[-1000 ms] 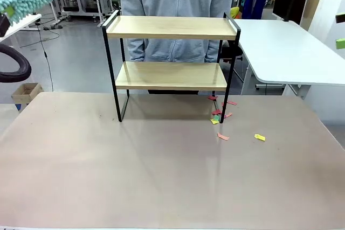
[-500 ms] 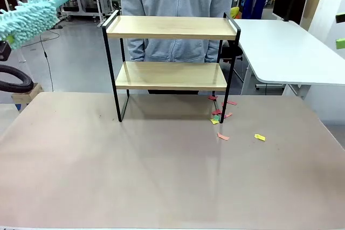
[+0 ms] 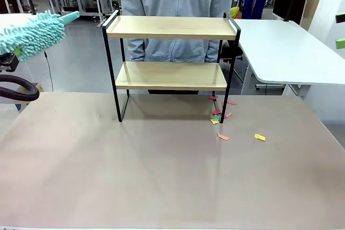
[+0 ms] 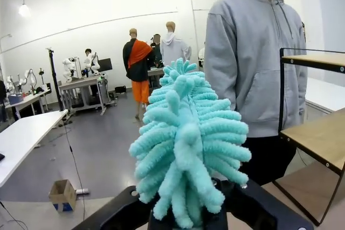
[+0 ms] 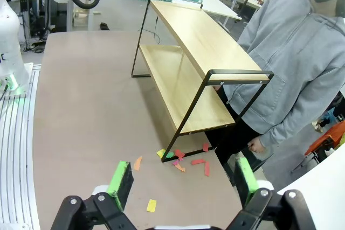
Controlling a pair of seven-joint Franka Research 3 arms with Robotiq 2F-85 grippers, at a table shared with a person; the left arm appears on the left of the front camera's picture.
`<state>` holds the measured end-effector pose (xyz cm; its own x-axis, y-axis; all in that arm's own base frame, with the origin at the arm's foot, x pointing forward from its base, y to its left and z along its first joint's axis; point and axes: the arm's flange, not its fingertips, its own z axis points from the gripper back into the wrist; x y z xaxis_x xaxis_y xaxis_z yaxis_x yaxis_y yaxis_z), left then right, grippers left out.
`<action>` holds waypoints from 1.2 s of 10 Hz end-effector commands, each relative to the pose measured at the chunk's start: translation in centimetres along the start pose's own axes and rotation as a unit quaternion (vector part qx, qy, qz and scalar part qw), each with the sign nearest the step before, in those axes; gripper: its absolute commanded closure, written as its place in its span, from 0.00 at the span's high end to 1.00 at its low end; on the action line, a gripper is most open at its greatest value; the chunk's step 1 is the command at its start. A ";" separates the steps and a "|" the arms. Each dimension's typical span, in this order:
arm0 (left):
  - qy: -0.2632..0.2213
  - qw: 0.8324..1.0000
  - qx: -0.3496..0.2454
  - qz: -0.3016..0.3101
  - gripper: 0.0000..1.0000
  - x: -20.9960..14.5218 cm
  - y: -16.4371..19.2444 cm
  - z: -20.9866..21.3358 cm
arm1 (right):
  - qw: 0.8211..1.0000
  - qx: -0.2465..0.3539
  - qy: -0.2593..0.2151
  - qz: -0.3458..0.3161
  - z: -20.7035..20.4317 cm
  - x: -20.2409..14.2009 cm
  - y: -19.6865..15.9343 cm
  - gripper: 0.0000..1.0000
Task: Clean the shelf.
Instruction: Hand the Duster back to the human.
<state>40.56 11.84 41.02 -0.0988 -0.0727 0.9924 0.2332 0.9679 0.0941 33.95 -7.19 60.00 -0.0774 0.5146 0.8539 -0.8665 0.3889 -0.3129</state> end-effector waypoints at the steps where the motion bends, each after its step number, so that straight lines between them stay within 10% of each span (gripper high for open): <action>1: -0.004 1.000 0.003 -0.004 0.15 0.5 0.1 0.1 | 1.000 0.000 -0.009 0.003 0.1 0.2 -0.3 1.00; 12: -0.004 1.000 0.003 -0.004 0.15 0.5 0.1 0.1 | 1.000 0.000 -0.009 0.003 0.1 0.2 -0.3 1.00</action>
<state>40.31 11.97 41.32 -0.0895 -0.0400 0.9952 0.2321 0.9708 0.0599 33.95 -7.19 60.02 -0.0777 0.5145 0.8540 -0.8668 0.3884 -0.3128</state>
